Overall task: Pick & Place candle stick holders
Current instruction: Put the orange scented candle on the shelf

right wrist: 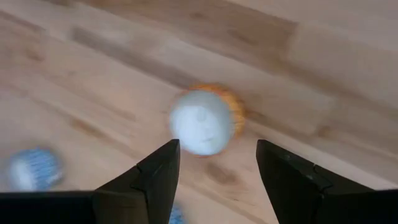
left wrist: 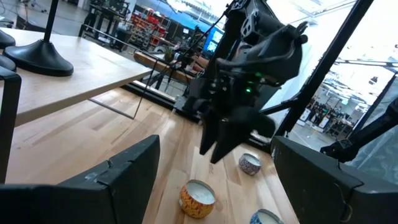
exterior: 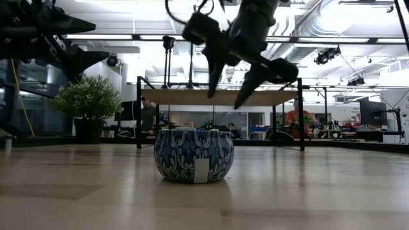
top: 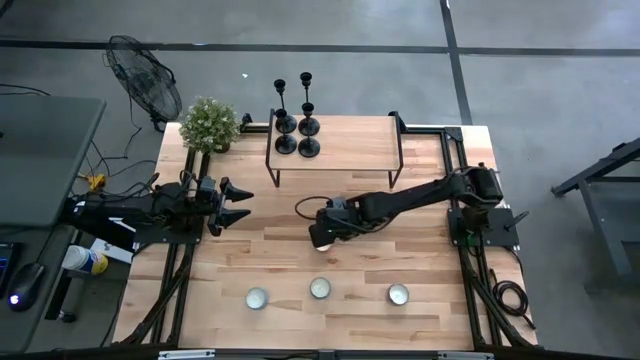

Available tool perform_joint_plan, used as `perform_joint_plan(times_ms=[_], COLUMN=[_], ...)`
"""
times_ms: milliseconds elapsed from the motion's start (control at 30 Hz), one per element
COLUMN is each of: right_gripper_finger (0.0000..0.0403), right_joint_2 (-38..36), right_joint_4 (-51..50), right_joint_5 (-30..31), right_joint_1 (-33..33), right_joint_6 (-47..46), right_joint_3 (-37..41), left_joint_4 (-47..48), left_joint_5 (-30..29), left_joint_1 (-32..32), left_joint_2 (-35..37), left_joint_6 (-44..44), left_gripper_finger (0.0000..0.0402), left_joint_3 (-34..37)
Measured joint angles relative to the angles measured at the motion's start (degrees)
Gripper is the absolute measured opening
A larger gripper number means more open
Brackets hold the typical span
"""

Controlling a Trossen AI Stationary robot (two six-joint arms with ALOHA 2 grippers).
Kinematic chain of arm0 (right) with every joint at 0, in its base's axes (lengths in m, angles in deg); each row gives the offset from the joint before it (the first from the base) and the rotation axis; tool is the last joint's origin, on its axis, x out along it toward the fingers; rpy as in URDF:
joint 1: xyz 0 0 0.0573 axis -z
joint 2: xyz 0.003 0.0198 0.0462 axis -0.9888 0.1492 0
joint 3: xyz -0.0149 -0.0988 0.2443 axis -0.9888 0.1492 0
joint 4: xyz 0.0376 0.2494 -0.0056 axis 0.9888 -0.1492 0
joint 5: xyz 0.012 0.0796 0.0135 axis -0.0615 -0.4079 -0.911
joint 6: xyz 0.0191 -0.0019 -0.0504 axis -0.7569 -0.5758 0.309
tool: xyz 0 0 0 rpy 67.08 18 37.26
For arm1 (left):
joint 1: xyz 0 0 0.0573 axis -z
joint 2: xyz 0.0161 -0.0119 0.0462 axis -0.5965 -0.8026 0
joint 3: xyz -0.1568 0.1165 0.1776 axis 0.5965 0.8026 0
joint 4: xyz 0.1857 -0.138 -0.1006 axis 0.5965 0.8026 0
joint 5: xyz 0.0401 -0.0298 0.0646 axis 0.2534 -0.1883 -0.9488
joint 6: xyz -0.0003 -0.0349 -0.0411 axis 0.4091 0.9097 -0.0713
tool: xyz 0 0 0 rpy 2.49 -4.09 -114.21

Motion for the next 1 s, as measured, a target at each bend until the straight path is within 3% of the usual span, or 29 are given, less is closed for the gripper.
perform_joint_plan(times_ms=[367, 1000], right_gripper_finger=[0.0204, 0.0195], right_joint_2=[10.74, 11.14], right_joint_4=[-10.4, -11.71], right_joint_5=[-5.19, -6.86], right_joint_1=[1.3, 2.65], right_joint_6=[5.0, 4.9], right_joint_3=[-11.49, -10.03], left_joint_4=[-0.04, -0.04], left_joint_5=[0.13, 0.15], left_joint_1=[0.0, 0.0], left_joint_2=[0.0, 0.0], left_joint_6=[0.0, 0.0], left_gripper_finger=[0.0303, 0.0303], left_joint_3=[0.0, 0.0])
